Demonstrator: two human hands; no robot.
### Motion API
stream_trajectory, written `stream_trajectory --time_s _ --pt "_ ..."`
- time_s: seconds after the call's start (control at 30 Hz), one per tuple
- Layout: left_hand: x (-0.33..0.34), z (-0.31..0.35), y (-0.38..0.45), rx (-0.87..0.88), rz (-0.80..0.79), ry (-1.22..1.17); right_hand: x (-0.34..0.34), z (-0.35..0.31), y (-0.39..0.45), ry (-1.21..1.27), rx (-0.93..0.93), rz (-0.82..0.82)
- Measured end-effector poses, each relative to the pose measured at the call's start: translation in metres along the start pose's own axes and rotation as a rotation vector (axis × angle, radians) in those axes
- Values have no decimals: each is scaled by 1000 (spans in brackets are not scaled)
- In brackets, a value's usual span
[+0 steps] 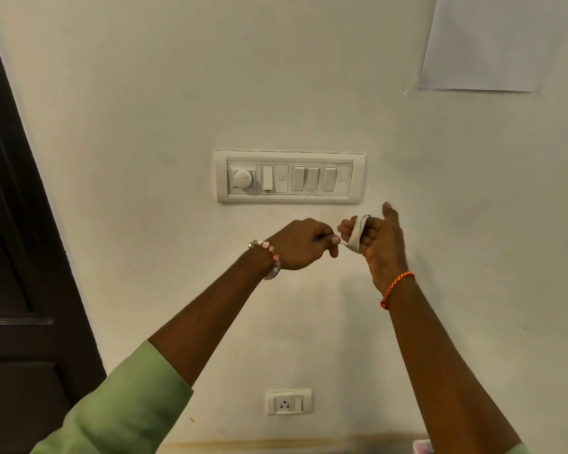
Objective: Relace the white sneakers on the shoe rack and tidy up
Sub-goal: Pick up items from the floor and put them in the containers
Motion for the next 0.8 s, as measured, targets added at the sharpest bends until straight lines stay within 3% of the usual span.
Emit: stream_trajectory --time_s 0.1,0.23,0.3,0.57,0.8 --pt "-22 1 3 36 87 44 3 7 -4 -382 26 -44" --pt "-39 -2 4 45 172 -19 10 9 -13 -541 23 -124" --pt "-40 -7 3 40 207 -116 11 9 -13 -460 40 -144" --pt "4 -21 -2 -94 248 -692 24 9 -16 281 194 -242" --pt "36 -22 -4 -205 215 -834 7 29 -5 399 158 -128"
Point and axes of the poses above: each hand's wrist, its own y-axis towards the middle knuckle, its own x-axis out of the palm, z = x × y, the point moved 9 cm from there along y, towards the middle knuckle, and after that the axes turned 2 degrees about -z, right-handed, at the moved point
